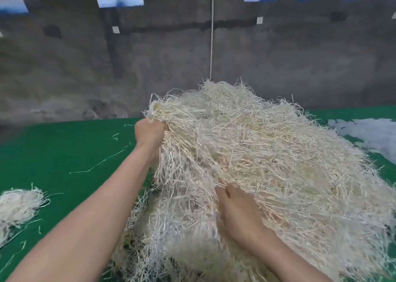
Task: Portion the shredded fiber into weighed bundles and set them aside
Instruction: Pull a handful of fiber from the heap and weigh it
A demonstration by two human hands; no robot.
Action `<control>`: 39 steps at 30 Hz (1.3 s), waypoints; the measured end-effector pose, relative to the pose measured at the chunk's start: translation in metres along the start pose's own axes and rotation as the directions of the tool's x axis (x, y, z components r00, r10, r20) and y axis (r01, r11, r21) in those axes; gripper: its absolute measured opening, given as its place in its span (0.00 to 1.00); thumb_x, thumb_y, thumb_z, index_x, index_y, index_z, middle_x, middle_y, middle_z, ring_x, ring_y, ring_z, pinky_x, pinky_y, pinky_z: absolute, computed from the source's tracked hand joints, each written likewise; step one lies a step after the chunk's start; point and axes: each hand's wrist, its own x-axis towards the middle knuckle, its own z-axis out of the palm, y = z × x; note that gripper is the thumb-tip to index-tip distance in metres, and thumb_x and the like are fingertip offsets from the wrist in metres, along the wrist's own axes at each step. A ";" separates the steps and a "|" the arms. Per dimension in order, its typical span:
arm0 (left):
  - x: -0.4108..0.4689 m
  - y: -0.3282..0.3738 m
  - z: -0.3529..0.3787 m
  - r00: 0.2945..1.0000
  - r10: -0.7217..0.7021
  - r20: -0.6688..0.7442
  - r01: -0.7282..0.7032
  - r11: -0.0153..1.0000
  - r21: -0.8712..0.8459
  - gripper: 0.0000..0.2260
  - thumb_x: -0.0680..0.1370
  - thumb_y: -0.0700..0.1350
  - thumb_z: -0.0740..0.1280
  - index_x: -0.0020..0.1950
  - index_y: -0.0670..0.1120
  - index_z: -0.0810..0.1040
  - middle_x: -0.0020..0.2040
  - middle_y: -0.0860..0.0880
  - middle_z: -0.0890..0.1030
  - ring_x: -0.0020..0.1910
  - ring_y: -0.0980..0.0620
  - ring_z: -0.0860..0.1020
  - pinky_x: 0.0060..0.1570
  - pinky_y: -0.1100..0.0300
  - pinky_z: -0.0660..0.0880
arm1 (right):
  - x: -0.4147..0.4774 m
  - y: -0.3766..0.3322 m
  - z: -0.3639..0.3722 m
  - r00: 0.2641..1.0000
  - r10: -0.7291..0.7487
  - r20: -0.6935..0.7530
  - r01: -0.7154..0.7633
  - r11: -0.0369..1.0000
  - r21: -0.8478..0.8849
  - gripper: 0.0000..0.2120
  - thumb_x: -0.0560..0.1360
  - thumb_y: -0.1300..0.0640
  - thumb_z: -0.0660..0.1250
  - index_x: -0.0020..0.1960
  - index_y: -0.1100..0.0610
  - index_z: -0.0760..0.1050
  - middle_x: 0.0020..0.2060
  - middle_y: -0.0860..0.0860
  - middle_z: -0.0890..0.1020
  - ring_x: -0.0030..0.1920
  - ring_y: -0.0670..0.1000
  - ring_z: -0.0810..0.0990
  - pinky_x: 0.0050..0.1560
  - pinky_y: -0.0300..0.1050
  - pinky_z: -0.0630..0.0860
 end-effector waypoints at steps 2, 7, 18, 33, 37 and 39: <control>0.000 -0.001 -0.007 0.988 0.062 0.143 -0.074 0.994 0.077 0.09 0.71 0.32 0.66 0.47 0.44 0.74 0.39 0.49 0.75 0.34 0.53 0.74 0.31 0.60 0.69 | 0.021 0.007 -0.018 0.992 0.085 -0.090 -0.062 0.971 0.232 0.10 0.74 0.63 0.65 0.55 0.56 0.73 0.43 0.47 0.75 0.42 0.48 0.75 0.47 0.39 0.78; -0.018 -0.006 -0.019 0.846 0.220 0.486 -0.338 0.925 0.170 0.45 0.67 0.37 0.76 0.76 0.57 0.55 0.75 0.50 0.57 0.68 0.54 0.63 0.62 0.57 0.65 | 0.083 0.009 -0.098 0.896 0.406 -0.178 -0.039 0.473 0.880 0.05 0.74 0.66 0.66 0.46 0.57 0.74 0.46 0.50 0.78 0.30 0.42 0.75 0.27 0.35 0.72; -0.065 -0.023 0.031 0.921 0.125 0.369 -0.147 0.989 0.031 0.12 0.70 0.39 0.74 0.48 0.49 0.76 0.41 0.51 0.81 0.32 0.55 0.77 0.28 0.65 0.73 | 0.120 -0.040 -0.135 0.994 0.018 -0.106 0.090 0.408 0.909 0.13 0.70 0.70 0.68 0.48 0.55 0.78 0.42 0.50 0.79 0.38 0.44 0.80 0.37 0.36 0.75; 0.009 0.026 0.005 0.986 -0.169 0.010 0.160 0.912 -0.378 0.13 0.79 0.45 0.64 0.62 0.42 0.72 0.67 0.45 0.72 0.67 0.44 0.69 0.66 0.49 0.64 | 0.101 0.034 -0.024 0.961 -0.115 -0.252 0.057 0.973 -0.224 0.24 0.77 0.53 0.58 0.72 0.47 0.59 0.75 0.49 0.57 0.76 0.53 0.51 0.74 0.62 0.43; 0.010 0.002 0.000 0.983 -0.182 0.040 0.185 0.923 -0.336 0.23 0.78 0.48 0.65 0.72 0.46 0.66 0.73 0.44 0.65 0.70 0.43 0.65 0.69 0.47 0.60 | 0.102 0.048 -0.044 0.991 -0.130 -0.041 0.124 0.984 -0.131 0.26 0.73 0.35 0.60 0.68 0.44 0.67 0.73 0.47 0.62 0.73 0.51 0.56 0.72 0.61 0.44; 0.009 -0.006 -0.001 0.987 -0.124 0.104 0.147 0.955 -0.259 0.27 0.76 0.49 0.68 0.73 0.47 0.65 0.74 0.46 0.64 0.71 0.44 0.65 0.69 0.46 0.59 | 0.098 0.038 -0.057 0.978 -0.172 -0.120 0.192 0.963 0.188 0.27 0.68 0.33 0.61 0.65 0.40 0.68 0.71 0.45 0.64 0.71 0.48 0.57 0.71 0.55 0.46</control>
